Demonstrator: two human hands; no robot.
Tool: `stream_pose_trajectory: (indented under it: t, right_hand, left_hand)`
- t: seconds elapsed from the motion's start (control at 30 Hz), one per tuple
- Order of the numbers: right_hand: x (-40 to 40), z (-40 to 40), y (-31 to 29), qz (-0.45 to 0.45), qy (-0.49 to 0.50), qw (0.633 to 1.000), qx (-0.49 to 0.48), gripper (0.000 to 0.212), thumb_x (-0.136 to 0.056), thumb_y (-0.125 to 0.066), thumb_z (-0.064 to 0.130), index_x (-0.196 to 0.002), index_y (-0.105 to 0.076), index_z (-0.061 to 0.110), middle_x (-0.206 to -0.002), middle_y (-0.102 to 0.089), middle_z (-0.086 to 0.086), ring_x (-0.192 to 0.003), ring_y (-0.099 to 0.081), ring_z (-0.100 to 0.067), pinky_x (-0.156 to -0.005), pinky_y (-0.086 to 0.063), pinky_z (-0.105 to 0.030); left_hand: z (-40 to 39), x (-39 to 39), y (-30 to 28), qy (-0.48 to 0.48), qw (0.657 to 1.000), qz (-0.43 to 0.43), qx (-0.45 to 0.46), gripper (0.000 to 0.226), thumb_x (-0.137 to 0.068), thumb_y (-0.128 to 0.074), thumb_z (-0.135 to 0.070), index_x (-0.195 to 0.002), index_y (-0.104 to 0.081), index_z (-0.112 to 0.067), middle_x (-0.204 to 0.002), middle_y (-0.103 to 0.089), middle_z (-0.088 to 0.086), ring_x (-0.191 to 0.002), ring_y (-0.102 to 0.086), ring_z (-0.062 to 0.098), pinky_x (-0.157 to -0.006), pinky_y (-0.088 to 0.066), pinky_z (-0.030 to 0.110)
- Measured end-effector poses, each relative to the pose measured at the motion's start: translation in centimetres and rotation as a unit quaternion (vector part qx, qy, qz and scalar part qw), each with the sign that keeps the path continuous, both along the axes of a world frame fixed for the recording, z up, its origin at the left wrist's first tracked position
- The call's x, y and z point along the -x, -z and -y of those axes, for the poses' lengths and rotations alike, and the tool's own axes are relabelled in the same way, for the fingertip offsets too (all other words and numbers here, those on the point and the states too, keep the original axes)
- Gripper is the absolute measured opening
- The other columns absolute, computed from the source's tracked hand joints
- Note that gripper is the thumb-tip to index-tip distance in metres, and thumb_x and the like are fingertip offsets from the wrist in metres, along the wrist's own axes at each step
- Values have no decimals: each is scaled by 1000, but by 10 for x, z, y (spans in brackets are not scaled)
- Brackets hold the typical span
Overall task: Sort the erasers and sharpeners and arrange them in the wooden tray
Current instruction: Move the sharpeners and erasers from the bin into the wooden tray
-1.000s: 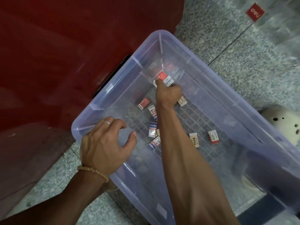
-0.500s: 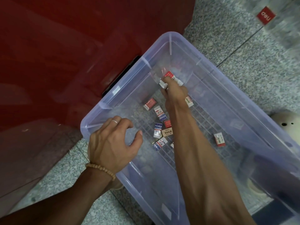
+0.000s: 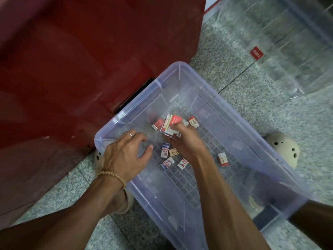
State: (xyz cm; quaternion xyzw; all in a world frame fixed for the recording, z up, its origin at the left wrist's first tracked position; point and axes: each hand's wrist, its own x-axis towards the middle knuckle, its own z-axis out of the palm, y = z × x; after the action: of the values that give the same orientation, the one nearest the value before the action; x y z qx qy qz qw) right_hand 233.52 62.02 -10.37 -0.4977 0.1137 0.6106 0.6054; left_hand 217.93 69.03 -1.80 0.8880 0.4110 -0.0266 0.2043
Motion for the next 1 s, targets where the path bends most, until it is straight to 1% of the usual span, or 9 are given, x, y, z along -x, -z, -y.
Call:
stream_pose_trajectory:
  t: [0.03,0.13,0.43,0.53,0.6,0.67,0.73,0.8,1.0]
  right_hand:
    - [1,7,-12,3,-6,1000,-19,71,-66,-71,12,-129,-44,-9,-104,-66,-17,-91,-67,-27,-71,-57,-39]
    - [-1,25,-52,6,-24,994,-104,53,-68,-61,10,-118,-52,-2,-90,-68,-11,-84,-65,-25,-72,-56,-37]
    - [21,34,-204,45,-116,952,-280,36,-60,-65,20,-93,-78,13,-86,-70,-9,-76,-65,-18,-66,-53,-30]
    - [37,36,-245,60,-128,941,-309,52,-61,-73,20,-111,-72,5,-102,-68,-20,-94,-66,-29,-84,-55,-41]
    - [50,40,-266,79,-123,936,-320,75,-66,-79,24,-129,-54,-10,-120,-55,-37,-116,-53,-50,-108,-39,-59]
    - [61,42,-283,90,-104,936,-323,76,-72,-75,20,-132,-45,-16,-125,-50,-38,-125,-44,-56,-115,-28,-64]
    - [70,46,-297,85,-95,935,-332,64,-72,-72,18,-124,-53,-15,-117,-58,-28,-117,-54,-42,-111,-40,-56]
    - [79,48,-310,87,-99,931,-341,44,-75,-70,18,-113,-65,-3,-107,-67,-17,-104,-64,-26,-93,-55,-41]
    - [105,43,-345,162,-131,911,-355,39,-95,-59,14,-129,-56,-4,-111,-72,-15,-100,-69,-19,-77,-53,-24]
  left_hand:
    - [2,-1,-3,-21,999,25,34,28,-82,-54,-46,-92,-66,-22,-92,-62,-7,-84,-64,17,-68,-55,35]
    - [10,-6,-26,-84,983,128,100,31,-81,-56,-49,-96,-65,-24,-95,-61,-9,-87,-61,7,-74,-55,38]
    - [37,7,-154,-140,934,306,122,38,-84,-69,-44,-112,-69,-18,-109,-59,-7,-106,-58,6,-90,-49,26]
    - [44,20,-191,-152,911,361,128,19,-84,-74,-24,-103,-72,-22,-105,-64,-4,-101,-62,9,-88,-52,34]
    - [48,27,-212,-175,892,397,127,19,-81,-77,-15,-96,-71,-26,-99,-69,-3,-95,-65,10,-85,-52,32]
    - [54,33,-232,-199,873,425,133,21,-78,-78,-11,-93,-71,-24,-95,-72,-4,-90,-67,5,-81,-51,23]
    - [61,40,-249,-215,857,449,134,19,-77,-79,-10,-92,-72,-19,-91,-74,-5,-85,-67,2,-76,-51,17]
    - [66,49,-262,-229,842,472,129,18,-76,-80,-10,-90,-71,-18,-87,-74,-6,-82,-67,3,-75,-53,18]
    - [59,82,-292,-259,809,506,149,21,-74,-82,-7,-85,-66,-14,-66,-67,-11,-66,-62,4,-67,-51,19]
